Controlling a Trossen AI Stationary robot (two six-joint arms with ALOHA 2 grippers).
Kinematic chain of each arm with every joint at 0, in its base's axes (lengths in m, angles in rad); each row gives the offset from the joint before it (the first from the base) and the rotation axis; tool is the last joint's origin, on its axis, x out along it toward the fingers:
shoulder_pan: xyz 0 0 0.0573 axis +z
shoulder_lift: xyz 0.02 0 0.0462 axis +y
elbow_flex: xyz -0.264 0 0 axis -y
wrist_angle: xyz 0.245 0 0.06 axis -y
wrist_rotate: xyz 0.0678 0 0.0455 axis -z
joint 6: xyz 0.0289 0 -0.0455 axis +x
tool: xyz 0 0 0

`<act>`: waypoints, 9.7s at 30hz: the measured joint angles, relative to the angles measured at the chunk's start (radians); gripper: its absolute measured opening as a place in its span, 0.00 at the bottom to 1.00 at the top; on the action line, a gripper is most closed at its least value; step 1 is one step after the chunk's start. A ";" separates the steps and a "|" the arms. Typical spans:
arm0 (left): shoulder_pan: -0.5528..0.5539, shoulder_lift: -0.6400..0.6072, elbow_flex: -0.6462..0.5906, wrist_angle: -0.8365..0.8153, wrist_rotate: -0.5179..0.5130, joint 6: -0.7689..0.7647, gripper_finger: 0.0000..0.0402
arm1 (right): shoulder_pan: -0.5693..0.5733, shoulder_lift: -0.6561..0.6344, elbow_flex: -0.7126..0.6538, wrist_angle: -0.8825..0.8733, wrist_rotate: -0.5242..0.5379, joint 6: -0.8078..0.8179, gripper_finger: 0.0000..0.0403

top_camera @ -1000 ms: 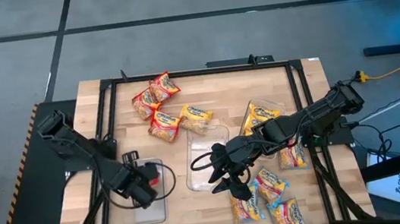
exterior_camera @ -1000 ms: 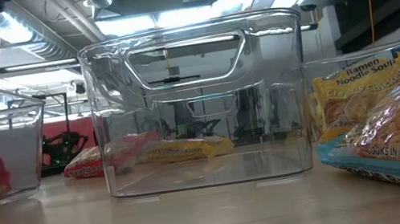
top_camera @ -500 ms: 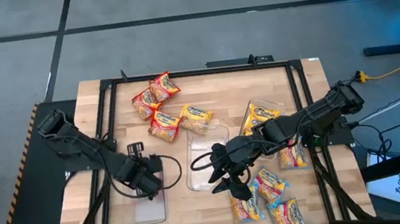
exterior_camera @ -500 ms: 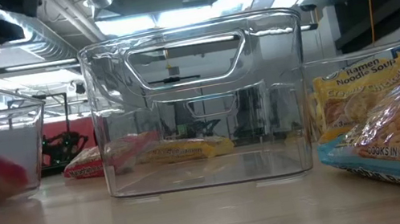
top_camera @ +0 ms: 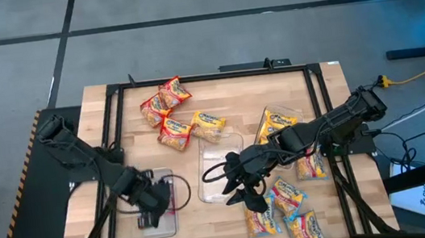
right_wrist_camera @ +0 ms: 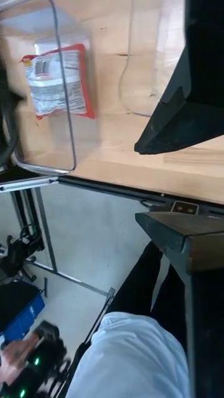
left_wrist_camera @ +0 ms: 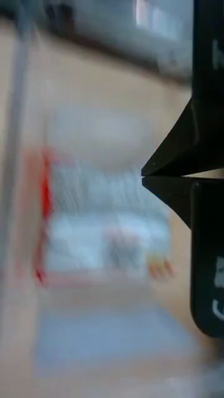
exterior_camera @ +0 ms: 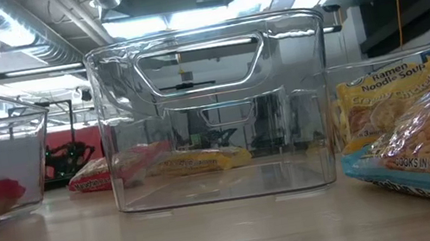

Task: Sort Maruchan noodles
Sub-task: Put the red noodle pack into the left transparent bin

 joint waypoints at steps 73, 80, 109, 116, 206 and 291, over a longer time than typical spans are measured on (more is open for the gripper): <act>-0.073 0.164 0.001 -0.079 -0.232 -0.116 0.01 | 0.104 0.000 0.000 -0.028 0.081 0.046 0.39; -0.073 0.164 0.001 -0.077 -0.236 -0.122 0.13 | 0.104 0.000 0.000 -0.029 0.079 0.052 0.39; -0.070 0.164 -0.153 0.092 -0.177 -0.205 0.22 | 0.104 0.000 0.000 -0.050 0.076 0.052 0.39; -0.070 0.164 -0.153 0.091 -0.166 -0.204 0.06 | 0.104 0.000 0.000 -0.054 0.077 0.052 0.39; 0.381 -0.113 -0.035 -0.405 -0.267 0.254 0.00 | 0.150 0.000 0.000 -0.058 0.078 0.055 0.39; 0.586 -0.113 -0.191 -0.228 -0.528 0.395 0.12 | 0.150 0.000 0.000 -0.053 0.051 0.112 0.39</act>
